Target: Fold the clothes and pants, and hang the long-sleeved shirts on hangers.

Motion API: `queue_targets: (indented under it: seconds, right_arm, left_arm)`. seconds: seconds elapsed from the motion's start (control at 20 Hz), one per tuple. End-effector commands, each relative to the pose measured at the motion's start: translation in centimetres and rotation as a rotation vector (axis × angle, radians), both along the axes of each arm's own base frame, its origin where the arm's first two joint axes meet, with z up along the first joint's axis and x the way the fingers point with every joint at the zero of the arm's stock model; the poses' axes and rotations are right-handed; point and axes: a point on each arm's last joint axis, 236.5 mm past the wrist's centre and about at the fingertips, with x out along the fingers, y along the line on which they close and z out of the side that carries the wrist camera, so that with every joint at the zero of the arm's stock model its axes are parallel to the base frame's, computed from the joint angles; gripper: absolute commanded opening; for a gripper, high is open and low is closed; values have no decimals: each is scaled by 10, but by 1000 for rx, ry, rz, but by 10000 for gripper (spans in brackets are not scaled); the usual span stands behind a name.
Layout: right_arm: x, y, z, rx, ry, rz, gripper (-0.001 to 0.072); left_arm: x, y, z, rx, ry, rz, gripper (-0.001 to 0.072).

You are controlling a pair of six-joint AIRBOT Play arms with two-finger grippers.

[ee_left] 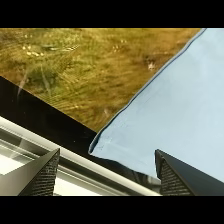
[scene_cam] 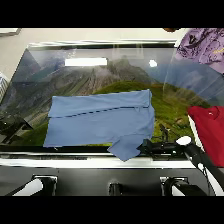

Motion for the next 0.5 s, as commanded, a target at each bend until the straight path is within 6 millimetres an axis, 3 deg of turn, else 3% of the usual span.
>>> queue_targets:
  seconds: [0.0,0.2,0.45]
  right_arm:
    - [6,3,-2,-14,-11,-24,35]
    - [2,7,2,10,6,-15,34]
    - [-1,9,4,22,17,-9,34]
  left_arm:
    - [-7,-10,-10,-48,-23,-88,680]
    - [-8,-36,-32,-233,-139,-37,680]
    - [-28,-49,-60,-294,-97,-43,679]
